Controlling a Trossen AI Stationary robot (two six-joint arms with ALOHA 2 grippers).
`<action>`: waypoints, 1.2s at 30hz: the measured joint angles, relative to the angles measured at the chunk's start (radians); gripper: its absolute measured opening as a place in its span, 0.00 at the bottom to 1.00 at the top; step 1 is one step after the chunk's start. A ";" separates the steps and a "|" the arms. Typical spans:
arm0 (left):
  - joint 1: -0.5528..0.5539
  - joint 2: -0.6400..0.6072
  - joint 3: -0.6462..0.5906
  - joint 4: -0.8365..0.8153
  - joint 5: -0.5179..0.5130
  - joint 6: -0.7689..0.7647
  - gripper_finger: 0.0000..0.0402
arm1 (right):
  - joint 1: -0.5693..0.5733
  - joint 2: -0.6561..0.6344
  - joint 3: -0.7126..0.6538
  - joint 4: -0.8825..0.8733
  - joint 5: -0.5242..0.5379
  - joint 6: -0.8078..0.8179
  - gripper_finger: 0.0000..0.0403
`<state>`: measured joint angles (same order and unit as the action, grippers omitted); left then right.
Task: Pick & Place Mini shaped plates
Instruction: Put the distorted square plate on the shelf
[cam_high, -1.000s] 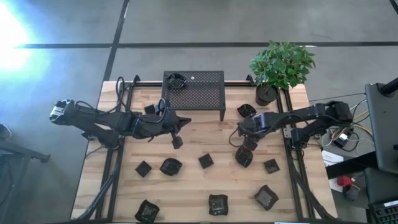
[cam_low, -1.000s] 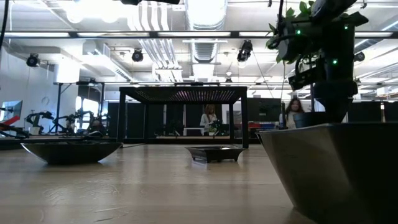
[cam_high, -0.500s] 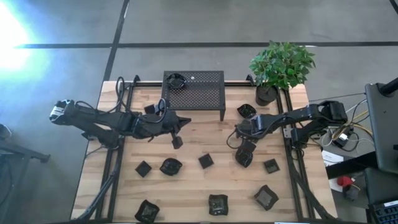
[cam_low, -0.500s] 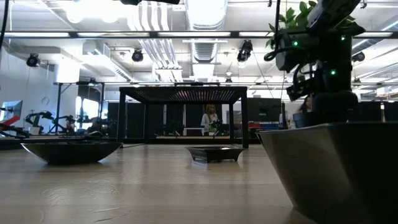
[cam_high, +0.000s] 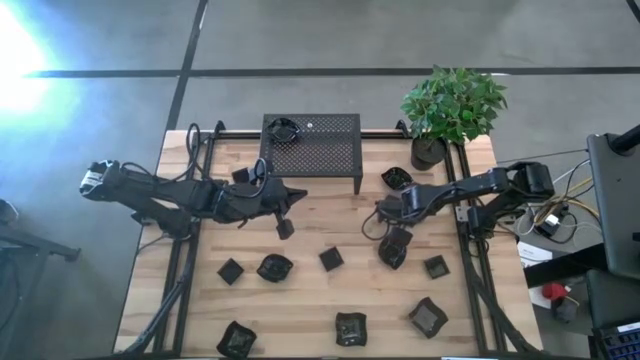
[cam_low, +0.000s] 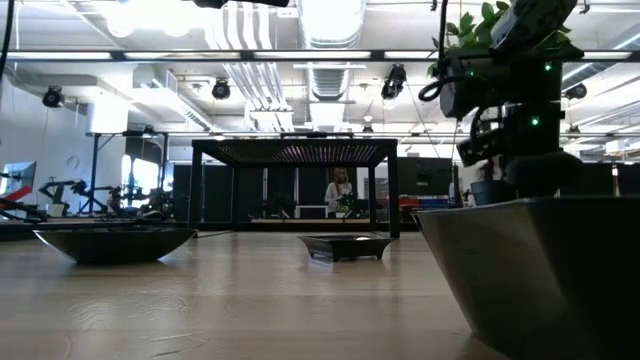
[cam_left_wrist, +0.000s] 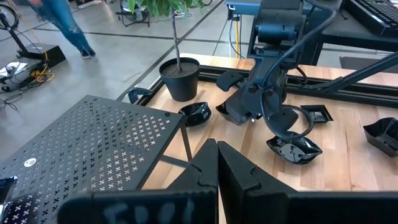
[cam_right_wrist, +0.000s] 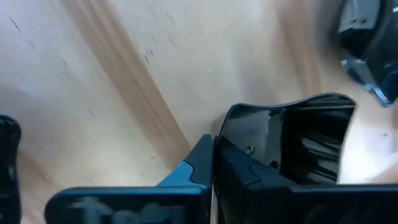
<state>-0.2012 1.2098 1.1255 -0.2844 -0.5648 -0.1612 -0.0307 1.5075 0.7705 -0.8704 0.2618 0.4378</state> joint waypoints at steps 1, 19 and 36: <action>0.000 0.000 0.000 0.000 0.000 0.000 0.00 | 0.000 -0.010 0.006 -0.008 0.001 -0.001 0.02; 0.000 0.000 0.000 0.000 -0.001 0.001 0.00 | 0.090 -0.095 0.310 -0.241 0.081 -0.098 0.02; 0.000 0.000 -0.001 -0.001 0.000 0.006 0.00 | 0.013 0.054 0.716 -0.251 0.089 -0.467 0.02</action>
<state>-0.2008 1.2101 1.1248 -0.2853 -0.5652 -0.1548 -0.0179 1.5615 1.4864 -1.1211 0.3511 -0.0294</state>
